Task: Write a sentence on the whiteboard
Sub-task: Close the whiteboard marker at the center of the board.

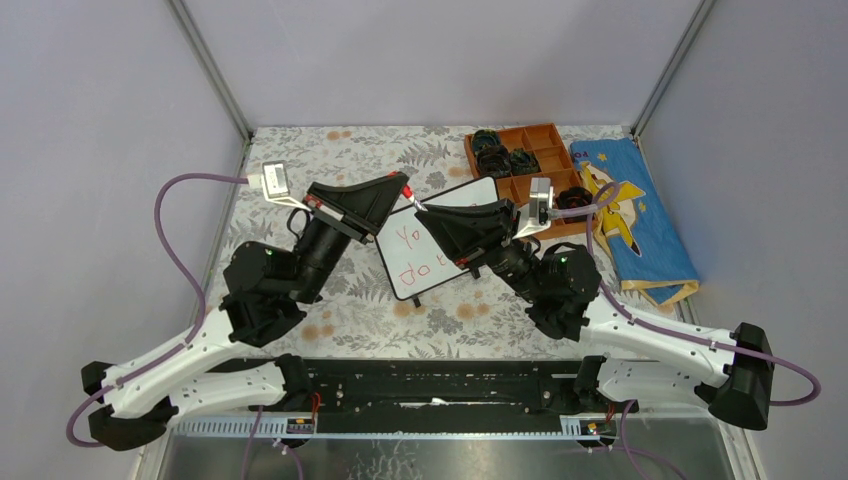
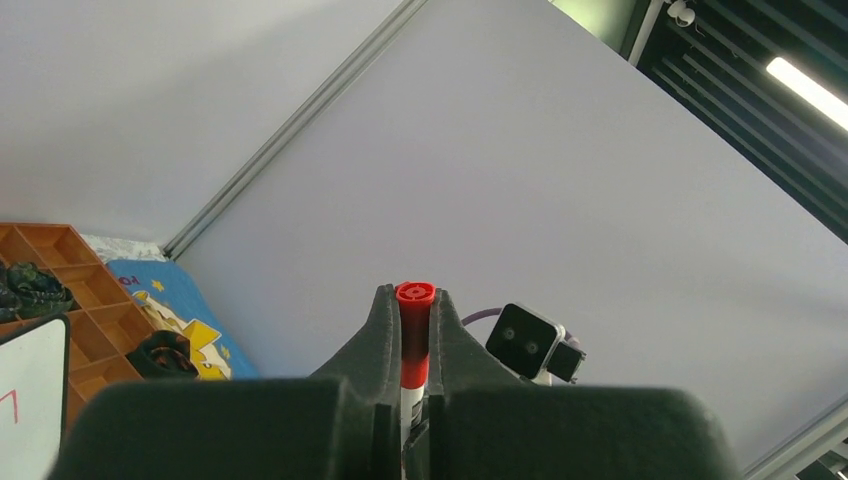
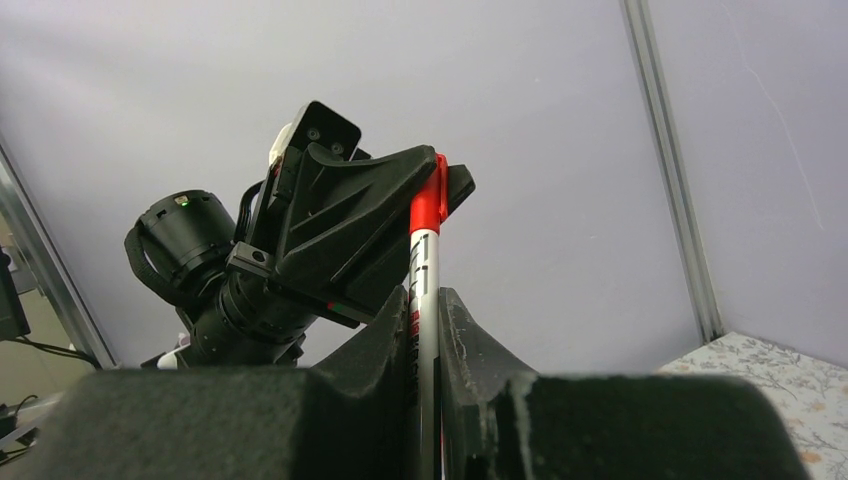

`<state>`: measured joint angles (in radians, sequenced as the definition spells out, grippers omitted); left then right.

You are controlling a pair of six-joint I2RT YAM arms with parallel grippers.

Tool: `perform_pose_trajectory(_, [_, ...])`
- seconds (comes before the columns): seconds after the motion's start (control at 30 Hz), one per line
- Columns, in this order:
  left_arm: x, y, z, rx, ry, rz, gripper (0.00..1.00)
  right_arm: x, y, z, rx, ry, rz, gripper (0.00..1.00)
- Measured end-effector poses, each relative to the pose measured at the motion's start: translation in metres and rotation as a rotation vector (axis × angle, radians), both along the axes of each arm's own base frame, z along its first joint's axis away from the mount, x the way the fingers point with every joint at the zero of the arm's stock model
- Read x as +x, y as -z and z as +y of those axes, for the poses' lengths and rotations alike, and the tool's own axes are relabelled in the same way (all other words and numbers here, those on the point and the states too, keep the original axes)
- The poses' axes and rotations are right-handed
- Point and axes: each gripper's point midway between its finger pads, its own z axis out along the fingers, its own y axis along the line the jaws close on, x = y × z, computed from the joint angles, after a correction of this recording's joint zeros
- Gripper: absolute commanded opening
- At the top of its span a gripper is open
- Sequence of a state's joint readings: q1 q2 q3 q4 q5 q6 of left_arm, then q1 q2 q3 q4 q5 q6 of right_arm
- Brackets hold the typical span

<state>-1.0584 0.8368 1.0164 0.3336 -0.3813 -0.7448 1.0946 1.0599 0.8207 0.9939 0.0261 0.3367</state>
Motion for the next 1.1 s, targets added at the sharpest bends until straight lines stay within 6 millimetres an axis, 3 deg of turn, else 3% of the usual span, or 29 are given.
perform_pose_trajectory(0.67, [0.008, 0.005, -0.013, -0.066, 0.036, 0.063, 0.00, 0.007, -0.002, -0.007, 0.012, 0.041, 0.021, 0.00])
perform_pose_trajectory(1.1, [-0.001, -0.006, -0.018, -0.151, 0.030, 0.074, 0.00, 0.004, -0.015, -0.010, 0.057, 0.037, 0.002, 0.00])
